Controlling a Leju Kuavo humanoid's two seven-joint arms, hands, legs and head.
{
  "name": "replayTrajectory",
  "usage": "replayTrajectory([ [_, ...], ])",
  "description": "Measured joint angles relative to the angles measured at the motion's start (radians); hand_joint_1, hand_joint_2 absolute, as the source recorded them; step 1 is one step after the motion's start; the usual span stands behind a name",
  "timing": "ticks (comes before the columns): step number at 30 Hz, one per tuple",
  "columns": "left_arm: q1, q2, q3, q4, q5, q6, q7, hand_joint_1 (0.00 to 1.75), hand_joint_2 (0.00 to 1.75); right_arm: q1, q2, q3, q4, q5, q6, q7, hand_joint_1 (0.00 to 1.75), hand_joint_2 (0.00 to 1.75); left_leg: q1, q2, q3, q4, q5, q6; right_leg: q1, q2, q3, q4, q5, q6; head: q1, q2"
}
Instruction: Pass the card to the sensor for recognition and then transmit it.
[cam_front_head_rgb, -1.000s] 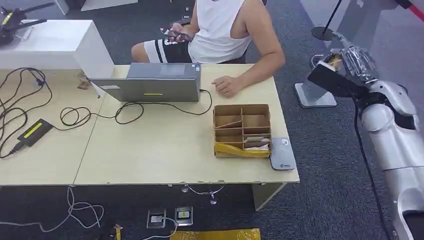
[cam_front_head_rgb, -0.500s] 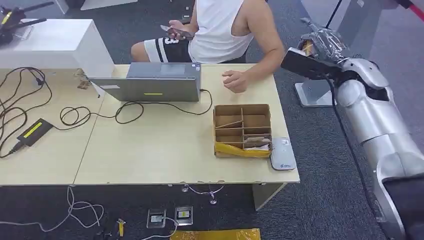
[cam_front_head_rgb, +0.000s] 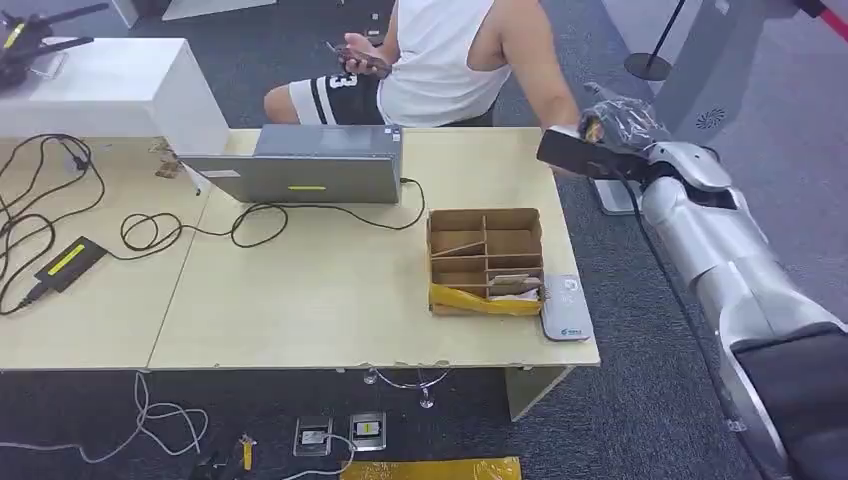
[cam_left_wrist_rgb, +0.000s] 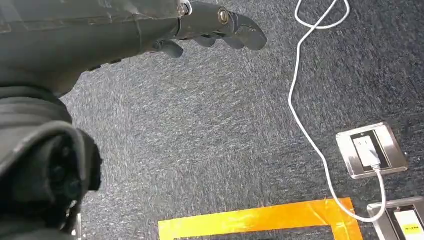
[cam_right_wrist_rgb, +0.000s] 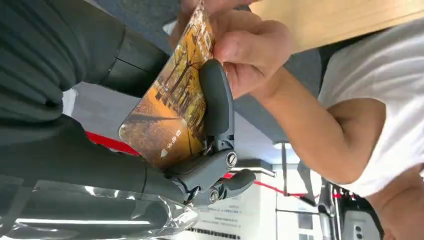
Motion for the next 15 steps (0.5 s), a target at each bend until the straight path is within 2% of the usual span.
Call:
replayTrajectory([
  [5, 0.000, 0.000, 0.000, 0.000, 0.000, -0.002, 0.002, 0.00, 0.00, -0.001, 0.006, 0.012, 0.023, 0.000, -0.003, 0.000, 1.75, 1.75, 0.000, 0.000, 0.000, 0.000, 0.000, 0.000, 0.000, 0.000, 0.000, 0.000, 0.000, 0.000, 0.000, 0.000],
  [7, 0.000, 0.000, 0.000, 0.000, 0.000, -0.004, 0.002, 0.00, 0.00, -0.001, 0.008, 0.014, 0.031, 0.000, -0.003, 0.000, 1.66, 1.75, 0.000, 0.000, 0.000, 0.000, 0.000, 0.000, 0.000, 0.000, 0.000, 0.000, 0.000, 0.000, 0.000, 0.000],
  [9, 0.001, 0.000, 0.000, 0.000, 0.000, -0.006, 0.002, 0.00, 0.00, -0.001, 0.010, 0.015, 0.036, 0.000, -0.003, 0.000, 0.00, 1.75, 0.000, 0.000, 0.000, 0.000, 0.000, 0.000, 0.000, 0.000, 0.000, 0.000, 0.000, 0.000, 0.000, 0.000],
  [12, 0.002, 0.000, 0.000, 0.000, 0.000, -0.006, 0.002, 0.00, 0.00, -0.001, 0.011, 0.018, 0.043, -0.006, -0.017, -0.008, 0.00, 1.75, 0.000, 0.000, 0.000, 0.000, 0.000, 0.000, 0.000, 0.000, 0.000, 0.000, 0.000, 0.000, 0.000, 0.000],
  [14, 0.003, -0.001, 0.000, 0.000, 0.000, -0.005, 0.002, 0.00, 0.00, 0.000, 0.012, 0.018, 0.047, -0.036, -0.051, -0.035, 0.00, 1.75, 0.000, 0.000, 0.000, 0.000, 0.000, 0.000, 0.000, 0.001, 0.000, 0.000, 0.000, 0.000, 0.000, 0.000],
  [15, 0.003, -0.001, 0.000, 0.000, 0.000, -0.004, 0.002, 0.00, 0.00, -0.001, 0.013, 0.016, 0.048, -0.056, -0.065, -0.052, 0.00, 0.00, 0.000, 0.000, 0.000, 0.000, 0.000, 0.000, 0.000, 0.001, 0.000, 0.000, 0.000, 0.000, 0.000, 0.000],
])
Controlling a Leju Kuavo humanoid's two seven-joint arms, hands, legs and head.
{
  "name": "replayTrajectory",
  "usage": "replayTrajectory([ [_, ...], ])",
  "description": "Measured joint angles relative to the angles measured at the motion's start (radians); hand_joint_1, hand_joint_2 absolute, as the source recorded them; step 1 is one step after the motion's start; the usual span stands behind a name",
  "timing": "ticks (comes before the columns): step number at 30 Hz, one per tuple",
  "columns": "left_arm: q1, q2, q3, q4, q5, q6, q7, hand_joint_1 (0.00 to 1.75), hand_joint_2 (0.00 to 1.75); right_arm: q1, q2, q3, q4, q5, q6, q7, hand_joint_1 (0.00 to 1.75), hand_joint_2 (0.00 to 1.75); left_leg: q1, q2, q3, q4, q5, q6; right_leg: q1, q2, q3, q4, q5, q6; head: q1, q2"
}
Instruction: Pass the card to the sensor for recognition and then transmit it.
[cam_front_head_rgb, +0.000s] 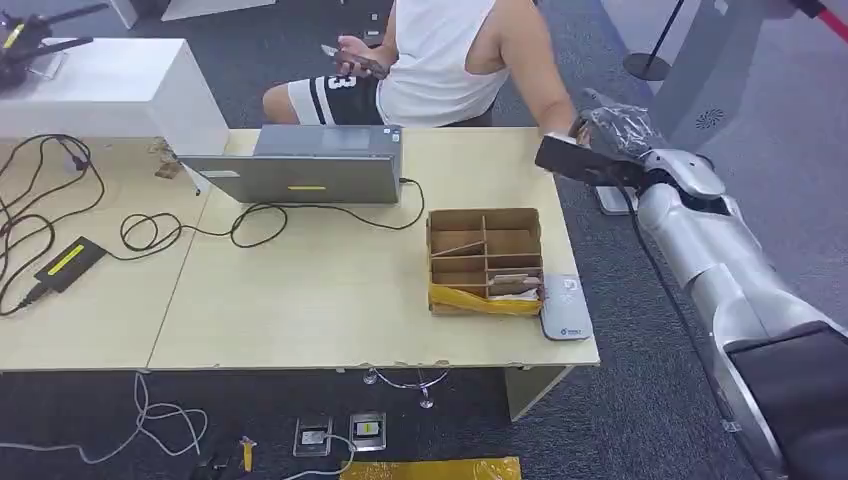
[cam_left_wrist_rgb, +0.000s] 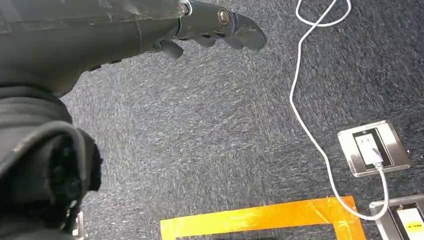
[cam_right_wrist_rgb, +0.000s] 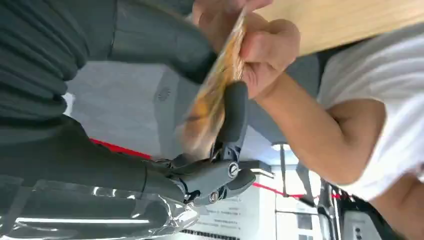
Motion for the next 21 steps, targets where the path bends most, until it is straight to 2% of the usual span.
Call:
replayTrajectory([
  [5, 0.002, -0.002, 0.000, 0.000, -0.001, 0.005, 0.000, 0.00, 0.00, -0.001, 0.014, -0.018, -0.001, -0.113, -0.032, -0.092, 0.00, 0.00, 0.000, 0.000, 0.000, 0.000, 0.000, 0.000, 0.000, 0.000, 0.000, 0.000, 0.000, 0.000, 0.000, 0.000],
  [6, 0.002, -0.002, 0.000, 0.000, -0.001, 0.005, 0.000, 0.00, 0.00, -0.002, 0.017, -0.024, -0.004, -0.132, -0.027, -0.099, 0.00, 1.75, 0.000, 0.000, 0.000, 0.000, 0.000, 0.000, 0.000, 0.000, 0.000, 0.000, 0.000, 0.000, 0.000, 0.000],
  [8, 0.003, -0.003, 0.000, 0.000, -0.002, 0.005, 0.000, 0.00, 0.00, -0.002, 0.025, -0.037, -0.017, -0.219, 0.007, -0.136, 0.00, 1.75, 0.000, 0.000, 0.000, 0.000, 0.000, 0.000, 0.000, 0.000, 0.000, 0.000, 0.000, 0.000, 0.000, 0.000],
  [10, 0.006, -0.004, 0.000, 0.000, -0.002, 0.007, 0.000, 0.00, 0.00, 0.000, 0.032, -0.052, -0.050, -0.342, 0.075, -0.156, 0.00, 1.75, 0.000, 0.000, 0.000, 0.000, 0.000, 0.000, 0.000, 0.000, 0.000, 0.000, 0.000, 0.000, 0.000, 0.000],
  [12, 0.009, -0.004, 0.000, 0.000, -0.002, 0.007, 0.000, 0.00, 0.00, 0.011, 0.035, -0.061, -0.103, -0.428, 0.146, -0.139, 0.00, 1.75, 0.000, 0.000, 0.000, 0.000, 0.000, 0.000, 0.000, 0.000, 0.000, 0.000, 0.000, 0.000, 0.000, 0.000],
  [15, 0.013, -0.004, 0.000, 0.000, -0.002, 0.007, -0.001, 0.00, 0.00, 0.056, 0.029, -0.064, -0.220, -0.533, 0.292, -0.095, 0.00, 1.75, 0.000, 0.001, 0.001, 0.000, 0.000, 0.000, 0.000, 0.000, 0.000, 0.000, 0.000, 0.000, 0.001, 0.000],
  [21, 0.022, -0.003, 0.000, 0.000, 0.000, 0.014, -0.008, 0.00, 0.00, 0.152, 0.005, -0.058, -0.402, -0.539, 0.314, -0.068, 0.00, 1.75, 0.000, 0.000, 0.000, 0.000, 0.000, 0.000, 0.000, 0.001, 0.000, 0.000, 0.000, 0.000, 0.000, 0.000],
])
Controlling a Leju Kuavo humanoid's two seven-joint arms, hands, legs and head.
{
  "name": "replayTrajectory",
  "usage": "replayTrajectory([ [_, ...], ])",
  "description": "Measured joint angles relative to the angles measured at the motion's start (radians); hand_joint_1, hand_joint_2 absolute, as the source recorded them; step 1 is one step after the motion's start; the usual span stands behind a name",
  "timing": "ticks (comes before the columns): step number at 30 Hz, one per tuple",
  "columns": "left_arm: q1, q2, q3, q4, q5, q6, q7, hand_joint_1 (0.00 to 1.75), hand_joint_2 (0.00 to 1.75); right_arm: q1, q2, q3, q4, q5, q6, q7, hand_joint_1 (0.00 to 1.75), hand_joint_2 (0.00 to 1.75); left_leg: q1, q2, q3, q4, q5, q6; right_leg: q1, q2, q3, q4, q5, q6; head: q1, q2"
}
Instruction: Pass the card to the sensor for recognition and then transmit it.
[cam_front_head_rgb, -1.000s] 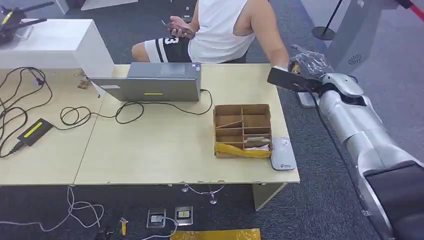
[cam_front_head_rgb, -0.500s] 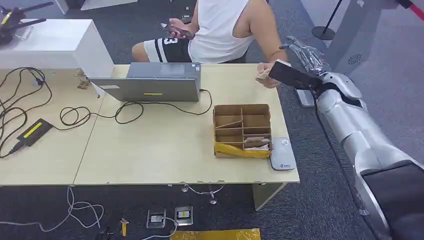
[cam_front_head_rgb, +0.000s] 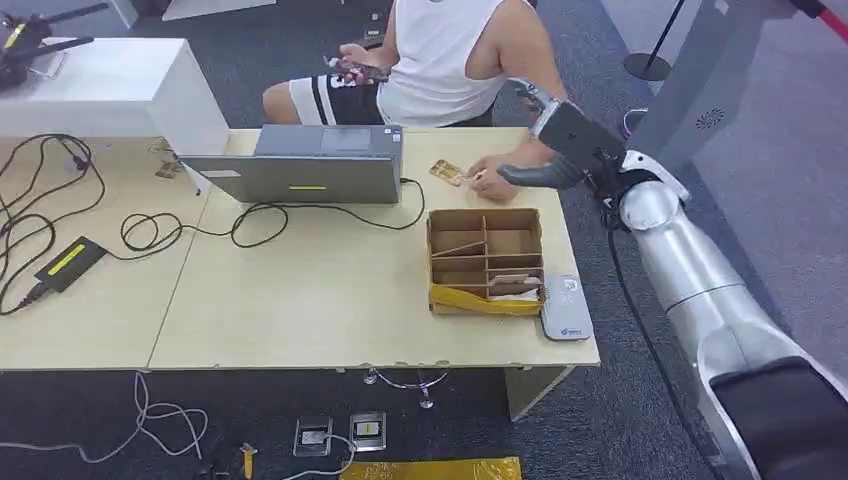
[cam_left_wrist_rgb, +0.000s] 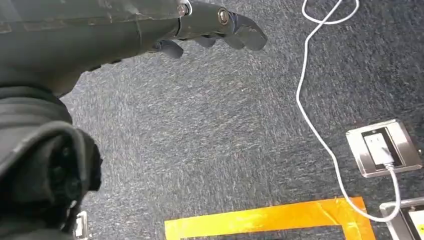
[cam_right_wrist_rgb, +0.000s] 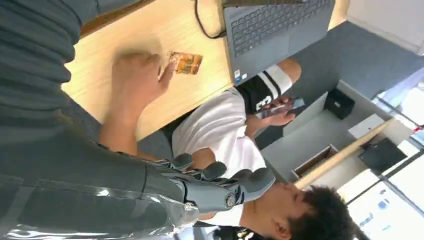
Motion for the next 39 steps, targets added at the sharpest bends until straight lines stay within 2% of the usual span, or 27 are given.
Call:
replayTrajectory([
  [6, 0.001, 0.002, 0.000, 0.000, 0.004, 0.002, -0.002, 0.00, 0.00, 0.033, -0.020, 0.003, -0.085, 0.021, -0.003, 0.013, 0.00, 1.75, 0.000, 0.000, 0.001, 0.000, 0.000, 0.000, 0.000, 0.000, 0.000, 0.000, 0.000, 0.000, 0.000, 0.000],
  [12, 0.004, 0.002, 0.003, 0.000, 0.013, 0.011, -0.002, 0.00, 0.00, 0.184, -0.044, 0.009, -0.168, 0.022, -0.019, 0.048, 0.00, 1.75, 0.001, 0.000, 0.000, 0.000, 0.000, 0.000, 0.001, 0.000, 0.000, 0.000, 0.000, 0.000, 0.000, 0.000],
  [20, 0.011, 0.002, 0.004, 0.000, 0.013, 0.016, -0.002, 0.00, 0.00, 0.333, -0.069, -0.010, -0.276, -0.008, -0.019, 0.123, 0.00, 1.75, 0.001, 0.000, 0.000, 0.000, 0.000, 0.000, 0.001, 0.000, 0.000, 0.000, 0.000, 0.000, 0.000, 0.000],
  [28, 0.013, 0.002, 0.004, 0.000, 0.008, 0.016, -0.002, 0.00, 0.00, 0.409, -0.077, -0.032, -0.331, 0.014, -0.018, 0.148, 0.00, 1.75, 0.001, 0.001, 0.001, 0.000, 0.000, 0.000, 0.001, 0.001, 0.000, 0.000, 0.000, 0.000, 0.000, 0.000],
  [39, 0.013, 0.002, 0.004, 0.000, -0.019, 0.013, 0.002, 0.00, 0.00, 0.494, -0.082, -0.079, -0.400, 0.111, -0.015, 0.187, 0.00, 1.75, 0.001, 0.001, 0.001, 0.000, 0.000, 0.000, 0.001, 0.001, 0.000, 0.000, 0.000, 0.000, 0.000, 0.000],
])
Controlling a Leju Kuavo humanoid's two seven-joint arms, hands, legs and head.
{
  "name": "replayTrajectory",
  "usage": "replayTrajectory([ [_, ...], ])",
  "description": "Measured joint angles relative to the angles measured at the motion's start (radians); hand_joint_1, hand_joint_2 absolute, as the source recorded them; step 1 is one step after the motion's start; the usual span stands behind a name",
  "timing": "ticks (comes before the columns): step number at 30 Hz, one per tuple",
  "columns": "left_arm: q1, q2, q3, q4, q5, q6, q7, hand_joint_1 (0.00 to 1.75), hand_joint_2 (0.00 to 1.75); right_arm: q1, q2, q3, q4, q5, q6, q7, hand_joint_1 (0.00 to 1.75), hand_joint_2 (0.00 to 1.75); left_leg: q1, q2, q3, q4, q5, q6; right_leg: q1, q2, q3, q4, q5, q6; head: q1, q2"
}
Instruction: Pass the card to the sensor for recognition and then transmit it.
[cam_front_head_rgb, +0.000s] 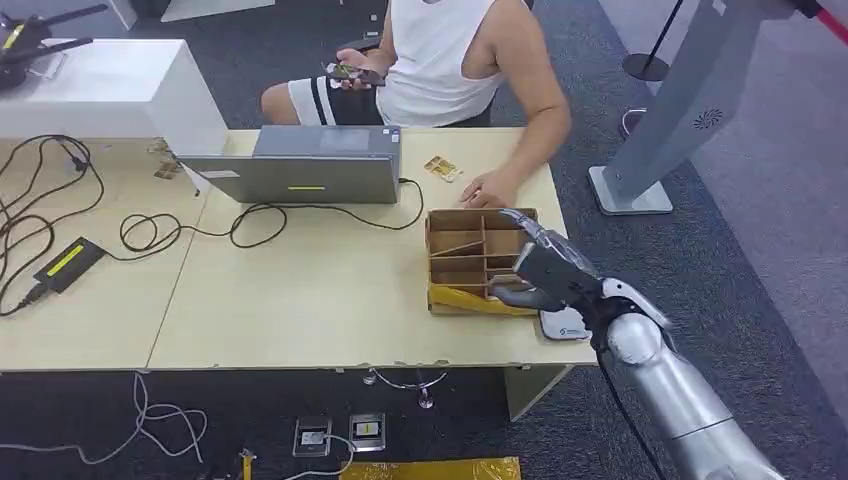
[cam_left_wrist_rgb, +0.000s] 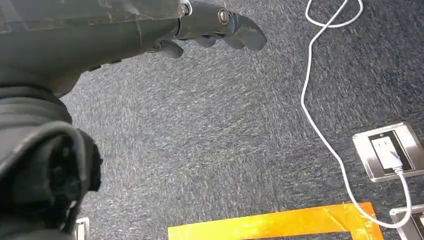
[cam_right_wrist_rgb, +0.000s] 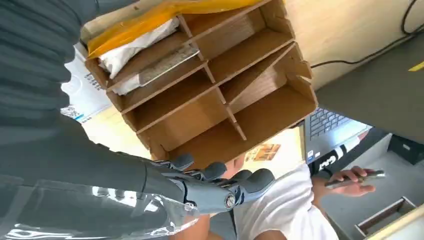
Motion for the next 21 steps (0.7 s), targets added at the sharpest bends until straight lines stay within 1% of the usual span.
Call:
replayTrajectory([
  [3, 0.000, 0.000, 0.000, 0.000, -0.004, -0.002, 0.001, 0.00, 0.00, 0.010, -0.005, -0.008, -0.015, 0.028, 0.002, 0.011, 0.00, 1.75, 0.000, 0.000, 0.000, 0.000, 0.000, 0.000, 0.000, 0.000, 0.000, 0.000, 0.000, 0.000, 0.000, 0.000],
  [7, -0.001, 0.000, 0.000, 0.000, -0.014, -0.009, 0.010, 0.00, 0.00, 0.027, -0.013, -0.013, -0.034, 0.114, -0.008, 0.025, 0.00, 1.75, 0.000, 0.000, 0.000, 0.000, 0.000, 0.000, 0.000, 0.000, 0.000, 0.000, 0.000, 0.000, 0.000, 0.000],
  [11, -0.001, 0.000, 0.000, 0.000, -0.018, -0.010, 0.015, 0.00, 0.00, 0.039, -0.021, -0.013, -0.045, 0.280, -0.113, 0.043, 0.00, 1.75, 0.000, 0.000, 0.000, 0.000, 0.000, 0.000, 0.000, 0.000, 0.000, 0.000, 0.000, 0.000, 0.000, 0.000],
  [14, -0.001, 0.000, 0.000, 0.000, -0.020, -0.008, 0.016, 0.00, 0.00, 0.041, -0.023, -0.013, -0.045, 0.360, -0.162, 0.043, 0.00, 1.75, 0.000, 0.000, 0.000, 0.000, 0.000, 0.000, 0.000, 0.000, 0.000, 0.000, 0.000, 0.000, 0.000, 0.000],
  [21, -0.004, 0.000, 0.000, 0.000, -0.015, -0.002, 0.016, 0.00, 0.00, 0.052, -0.025, -0.013, -0.045, 0.413, -0.174, 0.045, 0.00, 1.75, 0.000, 0.000, 0.000, 0.000, 0.000, 0.000, 0.000, 0.000, 0.000, 0.000, 0.000, 0.000, 0.000, 0.000],
])
